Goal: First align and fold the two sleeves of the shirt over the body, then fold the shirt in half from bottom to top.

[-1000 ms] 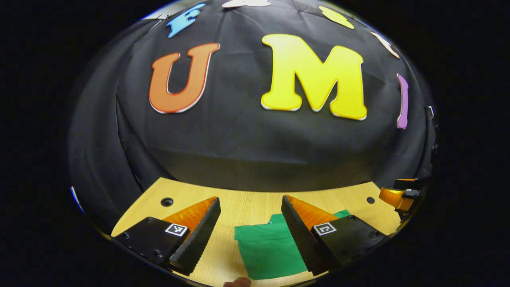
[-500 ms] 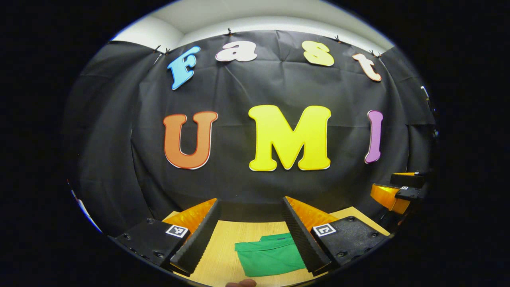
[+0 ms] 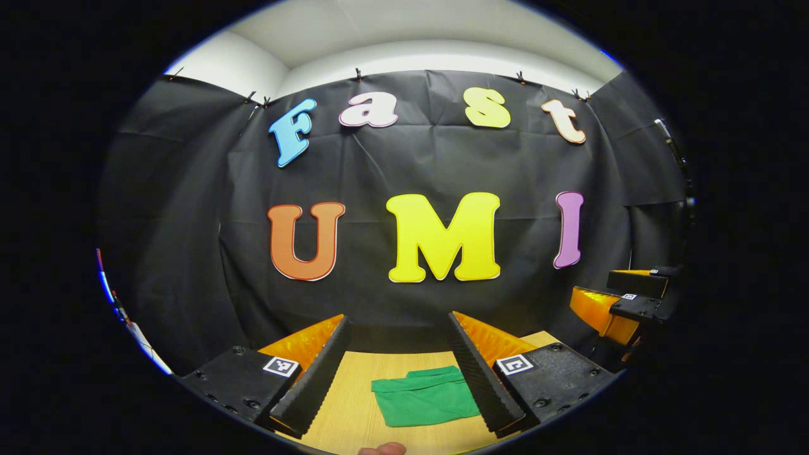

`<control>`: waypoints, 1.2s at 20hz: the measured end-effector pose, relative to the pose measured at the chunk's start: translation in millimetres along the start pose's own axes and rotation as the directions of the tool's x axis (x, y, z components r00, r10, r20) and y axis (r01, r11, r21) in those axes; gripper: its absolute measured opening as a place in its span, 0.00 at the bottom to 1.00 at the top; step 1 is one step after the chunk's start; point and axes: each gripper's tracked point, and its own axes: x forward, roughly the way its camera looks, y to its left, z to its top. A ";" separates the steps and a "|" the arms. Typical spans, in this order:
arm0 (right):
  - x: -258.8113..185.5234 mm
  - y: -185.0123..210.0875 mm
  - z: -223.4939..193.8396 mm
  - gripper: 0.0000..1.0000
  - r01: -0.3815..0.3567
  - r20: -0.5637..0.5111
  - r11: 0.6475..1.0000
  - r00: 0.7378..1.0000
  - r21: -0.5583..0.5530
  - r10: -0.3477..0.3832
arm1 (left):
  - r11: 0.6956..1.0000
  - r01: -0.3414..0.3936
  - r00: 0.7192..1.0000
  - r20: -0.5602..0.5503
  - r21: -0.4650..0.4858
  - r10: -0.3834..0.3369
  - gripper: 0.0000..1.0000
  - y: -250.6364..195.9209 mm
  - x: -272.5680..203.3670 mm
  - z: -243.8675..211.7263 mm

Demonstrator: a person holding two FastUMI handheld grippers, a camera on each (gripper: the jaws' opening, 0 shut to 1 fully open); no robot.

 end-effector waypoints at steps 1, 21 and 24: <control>-4.1 0.3 1.4 0.98 -0.001 0.007 1.000 1.000 -0.001 0.001 | 1.000 -0.001 1.000 -0.002 -0.002 0.001 0.97 0.1 -1.6 0.3; -7.3 -8.2 1.9 0.98 0.023 0.011 1.000 1.000 0.003 -0.023 | 0.999 -0.037 0.999 0.001 0.018 0.037 0.98 -2.5 -0.7 4.9; -8.6 -6.6 0.6 0.98 0.021 0.006 1.000 1.000 0.006 -0.021 | 0.999 -0.034 0.999 0.001 0.019 0.034 0.98 -5.6 -0.4 4.4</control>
